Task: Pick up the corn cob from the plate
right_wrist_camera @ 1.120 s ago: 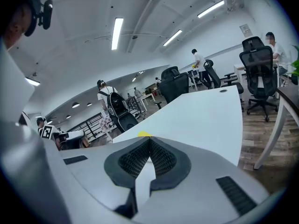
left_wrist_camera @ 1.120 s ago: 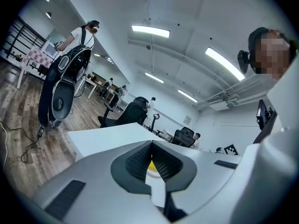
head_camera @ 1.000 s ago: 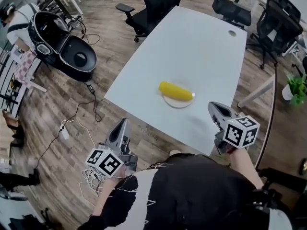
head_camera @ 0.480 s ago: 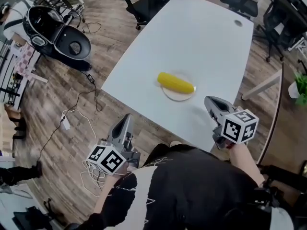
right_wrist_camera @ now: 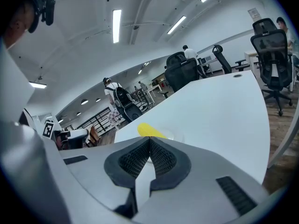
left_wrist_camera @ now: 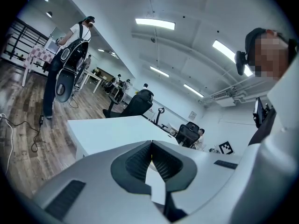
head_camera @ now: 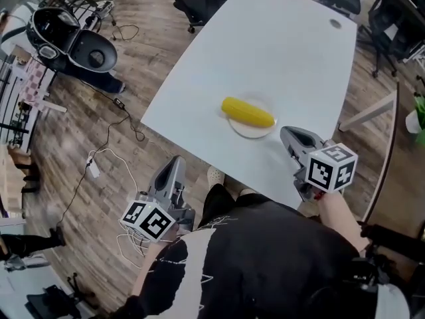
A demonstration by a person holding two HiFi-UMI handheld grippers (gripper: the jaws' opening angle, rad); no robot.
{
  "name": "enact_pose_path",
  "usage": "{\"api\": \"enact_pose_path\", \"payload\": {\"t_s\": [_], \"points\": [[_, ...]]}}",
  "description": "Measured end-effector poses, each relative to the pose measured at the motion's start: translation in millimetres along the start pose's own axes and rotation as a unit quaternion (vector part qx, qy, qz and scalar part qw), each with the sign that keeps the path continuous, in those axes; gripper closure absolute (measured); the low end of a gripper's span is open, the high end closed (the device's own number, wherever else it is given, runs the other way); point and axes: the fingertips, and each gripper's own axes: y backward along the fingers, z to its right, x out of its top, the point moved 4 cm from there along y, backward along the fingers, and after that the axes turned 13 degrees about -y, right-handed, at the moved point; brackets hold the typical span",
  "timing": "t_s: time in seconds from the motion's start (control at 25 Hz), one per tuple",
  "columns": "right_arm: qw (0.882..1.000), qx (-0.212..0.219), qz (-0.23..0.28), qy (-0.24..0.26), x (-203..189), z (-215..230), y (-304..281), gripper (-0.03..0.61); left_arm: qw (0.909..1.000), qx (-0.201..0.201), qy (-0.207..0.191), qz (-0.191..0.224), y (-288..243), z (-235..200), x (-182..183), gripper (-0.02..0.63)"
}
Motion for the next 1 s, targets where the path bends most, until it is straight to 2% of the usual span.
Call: {"api": "enact_pose_path", "payload": {"t_s": [0.32, 0.48, 0.6, 0.76, 1.0], "points": [[1.000, -0.022, 0.000, -0.017, -3.0, 2.2, -23.9, 0.563, 0.9996, -0.018, -0.001, -0.019, -10.5, -29.3, 7.4, 0.601], [0.999, -0.024, 0.005, -0.020, 1.5, -0.7, -36.4, 0.562, 0.9986, -0.039, -0.023, -0.027, -21.5, -41.6, 18.7, 0.601], [1.000, -0.018, 0.001, -0.009, 5.0, -5.8, -48.0, 0.562, 0.9972, -0.052, -0.041, -0.033, -30.6, -49.7, 24.3, 0.601], [0.999, -0.036, -0.021, 0.023, 7.8, -7.9, -61.7, 0.563, 0.9974, -0.055, -0.031, -0.036, -41.3, -63.0, 31.3, 0.601], [0.999, -0.035, -0.023, 0.022, 12.2, -8.2, -79.5, 0.561, 0.9967, -0.061, -0.032, -0.043, -51.0, -82.0, 38.8, 0.601]]}}
